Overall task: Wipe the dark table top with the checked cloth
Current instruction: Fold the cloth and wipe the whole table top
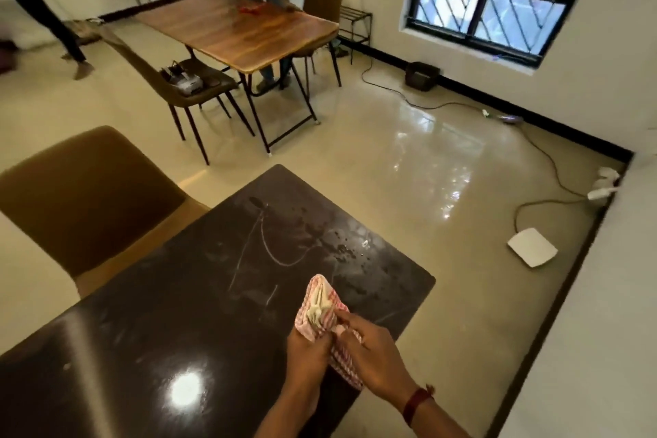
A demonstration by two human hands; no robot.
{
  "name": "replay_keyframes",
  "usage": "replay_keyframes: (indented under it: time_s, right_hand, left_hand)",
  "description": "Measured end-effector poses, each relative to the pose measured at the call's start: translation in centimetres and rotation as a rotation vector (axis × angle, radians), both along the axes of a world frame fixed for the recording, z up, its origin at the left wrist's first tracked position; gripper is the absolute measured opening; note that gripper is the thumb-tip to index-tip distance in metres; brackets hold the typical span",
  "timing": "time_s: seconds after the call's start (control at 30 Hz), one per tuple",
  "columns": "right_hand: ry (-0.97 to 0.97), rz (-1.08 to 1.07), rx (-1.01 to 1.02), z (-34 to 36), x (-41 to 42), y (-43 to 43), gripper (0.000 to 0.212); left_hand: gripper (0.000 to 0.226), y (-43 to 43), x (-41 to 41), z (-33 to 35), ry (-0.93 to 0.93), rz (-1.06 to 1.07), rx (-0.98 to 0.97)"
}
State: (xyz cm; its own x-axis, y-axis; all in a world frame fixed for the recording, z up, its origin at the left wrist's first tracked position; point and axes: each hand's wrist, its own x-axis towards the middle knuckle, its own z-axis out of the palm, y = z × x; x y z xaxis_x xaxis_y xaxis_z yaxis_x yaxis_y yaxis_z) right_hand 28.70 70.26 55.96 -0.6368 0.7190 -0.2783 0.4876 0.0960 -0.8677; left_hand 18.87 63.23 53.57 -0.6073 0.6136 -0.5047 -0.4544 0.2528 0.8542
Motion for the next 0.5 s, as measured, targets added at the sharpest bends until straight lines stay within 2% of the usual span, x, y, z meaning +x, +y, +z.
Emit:
replay_keyframes:
  time_s: [0.2,0.37,0.5]
  right_hand:
    - [-0.091,0.252,0.120,-2.9,-0.5,8.6,0.047]
    - [-0.089,0.492,0.105,-3.3,0.1,15.8,0.057]
    - [-0.087,0.677,0.132,-2.7,1.0,21.3,0.065]
  left_hand:
    - [0.035,7.0,0.0,-1.4,-0.218,0.309,0.066]
    - [0.027,13.9,2.1,-1.3,-0.216,0.505,0.052]
    - [0.030,19.0,4.2,-0.1,-0.176,0.613,0.035]
